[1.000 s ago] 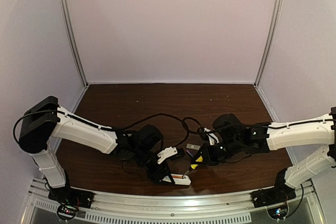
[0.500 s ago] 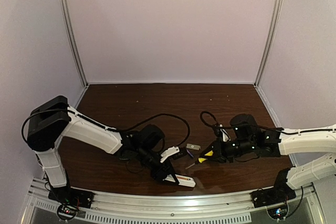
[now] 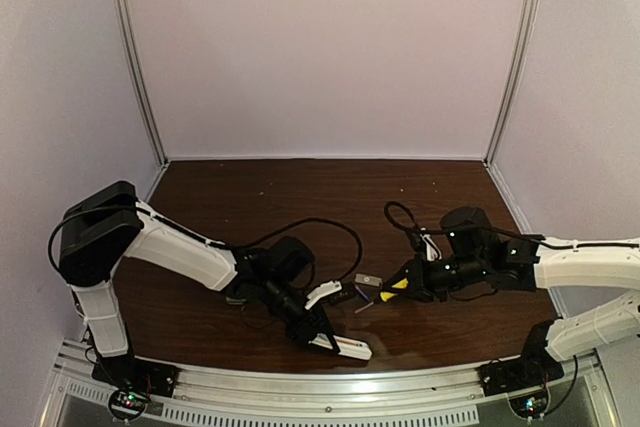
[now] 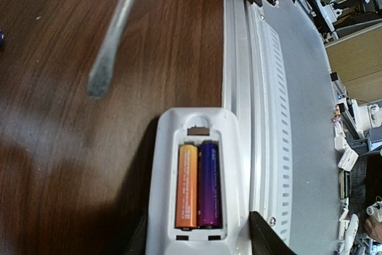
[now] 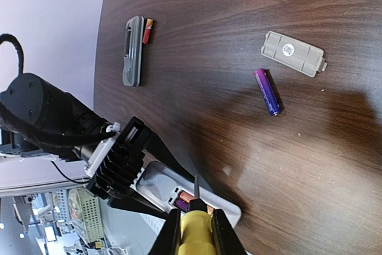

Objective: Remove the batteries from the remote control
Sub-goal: Remove the battery from the remote control without the battery cover.

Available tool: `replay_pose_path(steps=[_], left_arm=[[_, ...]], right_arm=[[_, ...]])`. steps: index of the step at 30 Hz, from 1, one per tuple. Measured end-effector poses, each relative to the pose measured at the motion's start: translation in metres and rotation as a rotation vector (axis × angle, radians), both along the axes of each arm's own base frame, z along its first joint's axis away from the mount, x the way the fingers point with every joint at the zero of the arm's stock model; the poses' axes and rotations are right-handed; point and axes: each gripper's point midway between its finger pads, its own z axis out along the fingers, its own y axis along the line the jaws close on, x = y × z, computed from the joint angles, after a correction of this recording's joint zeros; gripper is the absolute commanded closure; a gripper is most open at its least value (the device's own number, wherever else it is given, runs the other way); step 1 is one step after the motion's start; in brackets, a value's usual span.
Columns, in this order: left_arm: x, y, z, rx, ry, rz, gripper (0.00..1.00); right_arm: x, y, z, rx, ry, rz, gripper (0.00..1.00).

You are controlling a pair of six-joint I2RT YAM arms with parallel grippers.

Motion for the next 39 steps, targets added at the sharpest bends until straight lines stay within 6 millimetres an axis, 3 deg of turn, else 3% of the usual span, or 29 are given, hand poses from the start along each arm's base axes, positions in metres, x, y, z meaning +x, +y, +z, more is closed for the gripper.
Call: replay_pose_path(steps=[7,11,16,22,32,39], left_arm=[[0.006,0.004,-0.002,0.012,-0.048,-0.006,1.00],[0.023,0.004,-0.003,0.019,-0.179,0.020,1.00],[0.047,0.005,-0.003,0.044,-0.344,0.064,1.00],[0.061,0.006,-0.003,0.068,-0.450,0.074,1.00],[0.064,0.004,-0.003,0.083,-0.501,0.069,1.00],[0.064,0.004,-0.003,0.085,-0.505,0.070,1.00]], right_arm=[[-0.015,-0.001,0.013,-0.118,0.012,0.116,1.00],[-0.024,0.000,0.024,-0.159,0.010,0.170,1.00],[-0.028,0.005,0.023,-0.223,0.026,0.204,1.00],[-0.015,0.012,0.011,-0.307,0.008,0.192,1.00],[0.018,0.026,0.003,-0.372,-0.055,0.131,1.00],[0.020,0.027,-0.005,-0.393,-0.050,0.128,1.00]])
